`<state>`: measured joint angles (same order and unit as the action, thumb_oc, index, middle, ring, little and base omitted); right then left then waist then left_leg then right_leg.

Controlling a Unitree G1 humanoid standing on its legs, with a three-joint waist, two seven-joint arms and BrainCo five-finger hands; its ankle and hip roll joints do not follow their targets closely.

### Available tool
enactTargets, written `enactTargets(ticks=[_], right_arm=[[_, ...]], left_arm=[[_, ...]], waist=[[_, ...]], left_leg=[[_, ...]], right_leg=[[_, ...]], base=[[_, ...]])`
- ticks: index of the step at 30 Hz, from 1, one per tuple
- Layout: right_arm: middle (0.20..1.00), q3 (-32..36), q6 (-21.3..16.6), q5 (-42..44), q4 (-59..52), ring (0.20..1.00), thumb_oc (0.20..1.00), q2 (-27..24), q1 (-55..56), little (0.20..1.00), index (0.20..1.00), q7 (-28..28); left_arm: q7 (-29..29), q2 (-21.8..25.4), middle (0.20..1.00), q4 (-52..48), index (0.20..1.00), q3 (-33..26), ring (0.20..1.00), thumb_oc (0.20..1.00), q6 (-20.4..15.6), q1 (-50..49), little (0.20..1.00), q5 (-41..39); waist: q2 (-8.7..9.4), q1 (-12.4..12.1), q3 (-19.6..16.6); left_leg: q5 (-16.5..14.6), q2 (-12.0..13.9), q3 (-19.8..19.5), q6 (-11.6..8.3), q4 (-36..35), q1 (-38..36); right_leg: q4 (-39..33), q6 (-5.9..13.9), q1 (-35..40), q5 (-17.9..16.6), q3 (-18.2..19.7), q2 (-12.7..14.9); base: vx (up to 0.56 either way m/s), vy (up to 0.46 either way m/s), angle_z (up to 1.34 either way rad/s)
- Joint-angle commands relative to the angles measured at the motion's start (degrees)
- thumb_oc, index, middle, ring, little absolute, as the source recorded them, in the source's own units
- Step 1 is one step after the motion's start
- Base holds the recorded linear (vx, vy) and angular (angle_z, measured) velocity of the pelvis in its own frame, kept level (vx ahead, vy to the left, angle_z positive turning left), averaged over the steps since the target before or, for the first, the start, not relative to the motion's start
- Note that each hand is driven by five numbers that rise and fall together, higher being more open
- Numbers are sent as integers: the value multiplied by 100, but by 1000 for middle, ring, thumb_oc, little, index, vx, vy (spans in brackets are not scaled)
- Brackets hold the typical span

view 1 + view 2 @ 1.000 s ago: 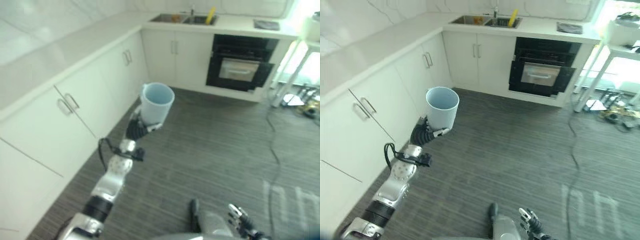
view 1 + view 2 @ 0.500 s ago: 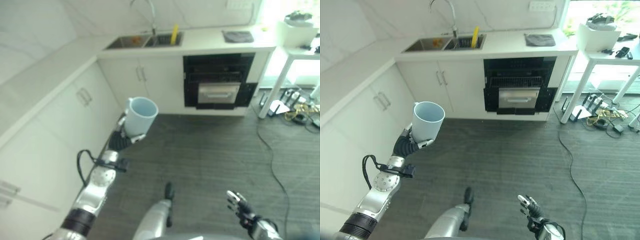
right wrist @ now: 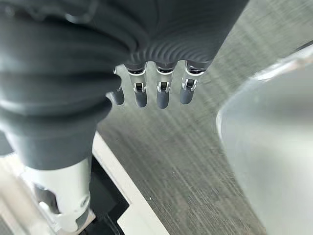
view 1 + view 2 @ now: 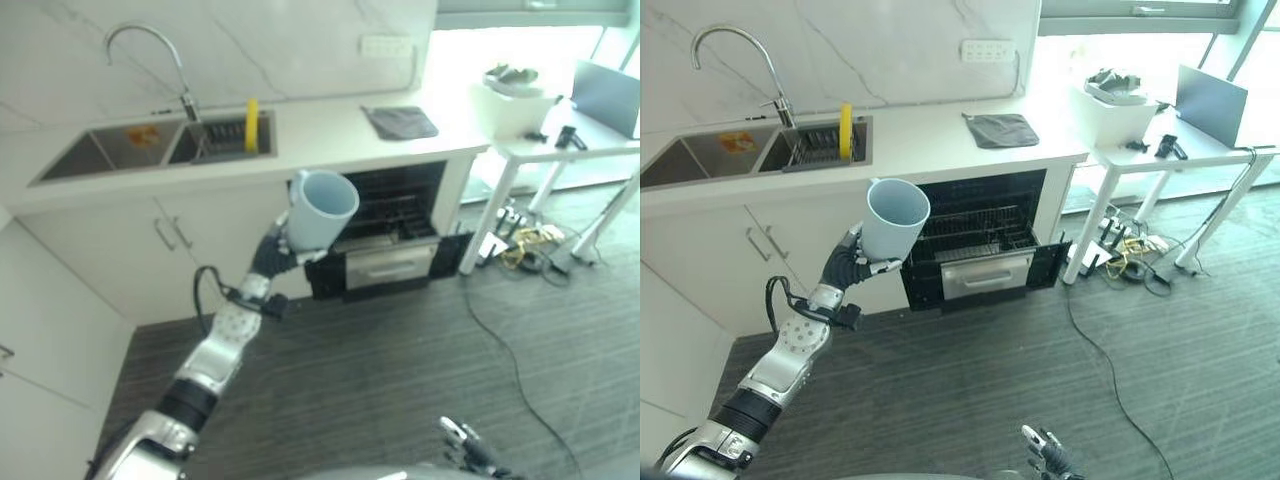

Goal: Place the dishes in the dishwasher.

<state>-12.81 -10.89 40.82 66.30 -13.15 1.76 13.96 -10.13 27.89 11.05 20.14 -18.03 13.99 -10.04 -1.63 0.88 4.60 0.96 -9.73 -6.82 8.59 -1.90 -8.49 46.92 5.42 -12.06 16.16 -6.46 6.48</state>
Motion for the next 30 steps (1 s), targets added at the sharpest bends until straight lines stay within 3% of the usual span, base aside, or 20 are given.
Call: enactTargets(ticks=[1,2,6,7,9,11,15,17,18,21,24,28,30], right_arm=[[1000,99,-160,-140,-204,1000,1000,-110,-93,1000,1000,4],[1000,132,-110,-167,-180,1000,1000,-172,-131,1000,1000,91],[1000,200,-41,-231,-139,1000,1000,-195,-201,1000,1000,180],[1000,239,42,-308,-166,1000,1000,-156,-223,1000,1000,164],[1000,251,120,-430,-191,1000,1000,-97,-221,1000,1000,116],[1000,242,105,-460,-120,1000,1000,-88,-179,1000,1000,134],[1000,129,128,-533,-12,1000,1000,-223,-205,1000,1000,131],[1000,126,126,-417,56,1000,1000,-307,-216,1000,1000,104],[1000,162,138,-392,106,1000,1000,-360,-218,1000,1000,121],[1000,288,106,-425,198,1000,1000,-414,-167,1000,1000,145],[1000,361,205,-456,296,1000,1000,-413,-137,1000,1000,52],[1000,374,230,-562,470,1000,1000,-379,-93,1000,1000,-21],[1000,261,171,-568,519,1000,1000,-347,-62,1000,1000,-164]], left_arm=[[-251,145,200,-641,200,-533,200,200,-238,-20,200,100],[-334,159,200,-684,200,-562,200,200,-141,8,200,123],[-355,189,200,-747,200,-632,200,200,-51,2,200,119],[-357,192,200,-883,200,-697,200,200,48,-115,200,162],[-375,201,200,-1003,200,-756,200,200,154,-212,200,175],[-374,176,200,-1007,200,-792,200,200,162,-283,200,139],[-601,164,200,-1199,200,-895,200,200,231,-404,200,135],[-586,162,200,-1195,200,-893,200,200,277,-365,200,64],[-540,149,200,-1133,200,-875,200,200,225,-338,200,36],[-400,83,200,-1099,200,-844,200,200,160,-300,200,49],[-471,40,200,-1096,200,-747,200,200,176,-278,200,32],[-418,-8,200,-1153,200,-697,200,200,158,-235,200,24],[-293,-7,200,-1097,200,-734,200,200,51,-313,200,19]], waist=[[140,-47,84],[172,-25,110],[225,-10,142],[292,-41,92],[311,-41,69],[313,-34,34],[295,-73,94],[309,-85,160],[316,-95,216],[267,-54,297],[135,-48,258],[44,-235,306],[68,-349,280]], left_leg=[[-39,452,545,-235,-85,264],[-159,497,517,-288,-113,129],[-408,599,464,-365,-155,-93],[-477,687,440,-456,-181,-169],[-538,788,407,-508,-199,-259],[-533,883,335,-581,-216,-302],[-384,1323,394,-807,183,-97],[-438,1383,440,-806,635,127],[-260,1391,569,-843,1170,387],[4,1470,951,-966,1842,773],[22,1382,987,-1020,860,663],[800,1408,1069,-1325,-29,1161],[789,1374,1131,-1249,-78,1243]], right_leg=[[-2662,38,876,-2186,149,9],[-3294,80,808,-2294,189,166],[-4080,232,778,-2617,398,339],[-4628,322,858,-2740,459,387],[-4673,372,892,-2739,526,381],[-4676,344,1031,-2555,567,274],[-4345,-27,1176,-2057,283,-51],[-4231,-152,1311,-1864,275,-163],[-4202,-247,1413,-1796,234,-221],[-4217,-372,1548,-1705,24,-292],[-4300,-351,1652,-1635,-72,-352],[-4650,-302,2039,-1562,-214,-355],[-4629,-260,2106,-1478,-352,-247]], base=[[141,-166,-21],[127,-173,-12],[152,-263,-3],[142,-291,18],[219,-430,15],[223,-467,23],[140,-430,8],[134,-354,21],[95,-288,31],[97,-155,50],[199,90,63],[183,181,39],[249,332,13]])
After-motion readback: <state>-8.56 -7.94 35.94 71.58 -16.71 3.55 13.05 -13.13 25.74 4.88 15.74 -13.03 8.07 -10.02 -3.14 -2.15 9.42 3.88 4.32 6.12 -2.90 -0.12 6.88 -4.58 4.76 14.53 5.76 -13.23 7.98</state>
